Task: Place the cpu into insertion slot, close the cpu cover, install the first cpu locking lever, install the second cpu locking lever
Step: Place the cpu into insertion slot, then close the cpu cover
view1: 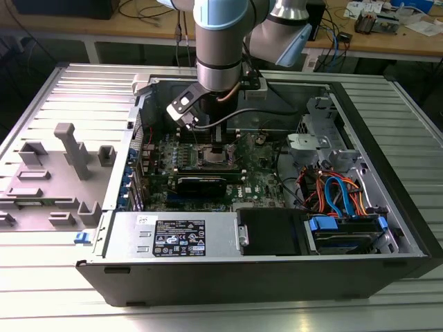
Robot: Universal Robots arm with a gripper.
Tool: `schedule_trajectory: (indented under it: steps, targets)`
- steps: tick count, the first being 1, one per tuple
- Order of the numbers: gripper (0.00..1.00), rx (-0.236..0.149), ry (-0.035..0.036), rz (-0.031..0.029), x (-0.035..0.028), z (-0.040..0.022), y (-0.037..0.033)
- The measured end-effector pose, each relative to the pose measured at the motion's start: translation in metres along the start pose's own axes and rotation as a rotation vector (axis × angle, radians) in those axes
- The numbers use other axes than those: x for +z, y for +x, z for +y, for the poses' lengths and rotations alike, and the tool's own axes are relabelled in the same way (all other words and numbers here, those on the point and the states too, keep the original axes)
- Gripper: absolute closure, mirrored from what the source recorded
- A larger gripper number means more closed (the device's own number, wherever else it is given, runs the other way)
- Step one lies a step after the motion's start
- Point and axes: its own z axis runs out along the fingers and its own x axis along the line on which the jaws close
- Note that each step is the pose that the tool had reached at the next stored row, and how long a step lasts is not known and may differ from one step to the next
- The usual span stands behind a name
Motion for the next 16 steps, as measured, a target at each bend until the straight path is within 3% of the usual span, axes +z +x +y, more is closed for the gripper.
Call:
schedule_trajectory:
  steps: [12, 13, 14, 16]
  targets:
    - [0.89, 0.0, 0.0, 0.0, 0.0, 0.0006, 0.0]
    - [0.89, 0.0, 0.0011, 0.0, 0.0001, 0.0011, 0.0]
    - [0.89, 0.0, 0.0083, -0.0001, 0.0001, 0.002, 0.0]
    - [0.89, 0.0, 0.0113, -0.0001, -0.0002, 0.0022, 0.0]
